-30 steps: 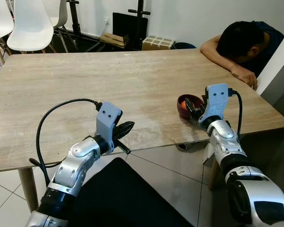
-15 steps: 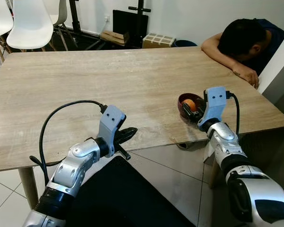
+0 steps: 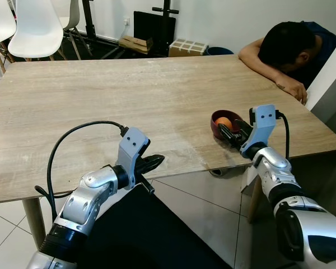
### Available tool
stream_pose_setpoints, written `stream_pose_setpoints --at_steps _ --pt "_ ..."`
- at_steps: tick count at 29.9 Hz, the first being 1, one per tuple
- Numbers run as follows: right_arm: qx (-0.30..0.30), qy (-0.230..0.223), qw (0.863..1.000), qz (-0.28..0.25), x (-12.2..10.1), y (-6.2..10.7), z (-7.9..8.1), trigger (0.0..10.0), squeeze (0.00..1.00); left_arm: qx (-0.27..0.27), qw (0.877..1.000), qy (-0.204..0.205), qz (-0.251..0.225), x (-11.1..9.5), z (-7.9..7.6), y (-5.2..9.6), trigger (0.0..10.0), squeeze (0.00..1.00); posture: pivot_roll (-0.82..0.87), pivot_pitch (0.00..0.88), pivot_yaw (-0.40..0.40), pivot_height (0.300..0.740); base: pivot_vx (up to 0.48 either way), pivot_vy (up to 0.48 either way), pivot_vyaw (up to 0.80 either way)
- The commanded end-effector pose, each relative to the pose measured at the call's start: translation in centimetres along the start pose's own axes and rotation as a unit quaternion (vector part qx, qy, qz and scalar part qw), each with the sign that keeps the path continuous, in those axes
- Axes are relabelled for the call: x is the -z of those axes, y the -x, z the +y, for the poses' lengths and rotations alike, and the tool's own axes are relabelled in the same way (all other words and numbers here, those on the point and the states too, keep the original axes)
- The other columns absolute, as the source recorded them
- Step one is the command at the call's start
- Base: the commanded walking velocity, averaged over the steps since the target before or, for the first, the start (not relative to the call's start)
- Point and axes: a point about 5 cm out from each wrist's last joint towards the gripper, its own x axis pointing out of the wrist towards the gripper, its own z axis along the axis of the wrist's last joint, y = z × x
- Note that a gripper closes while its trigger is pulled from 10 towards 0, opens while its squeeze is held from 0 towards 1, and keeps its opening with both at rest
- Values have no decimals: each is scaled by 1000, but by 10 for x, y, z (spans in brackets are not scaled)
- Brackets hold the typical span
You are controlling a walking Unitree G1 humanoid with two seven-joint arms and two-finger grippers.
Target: Restocking fridge
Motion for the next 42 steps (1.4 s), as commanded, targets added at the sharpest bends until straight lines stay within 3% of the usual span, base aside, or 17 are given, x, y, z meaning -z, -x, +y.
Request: stream_pose_setpoints --at_steps 1,23,42 --pt "3 -5 1000 15 6 5 -5 10000 0 8 1000 -2 14 4 -2 4 10000 0 -48 72 -52 731 0 0 0" --pt "22 16 998 54 20 21 -21 10000 0 24 999 1 26 8 -8 7 10000 0 -44 72 -52 731 0 0 0" --pt "0 22 997 69 28 18 -9 10000 0 29 999 -4 24 8 -10 5 10000 0 -41 65 -61 731 0 0 0"
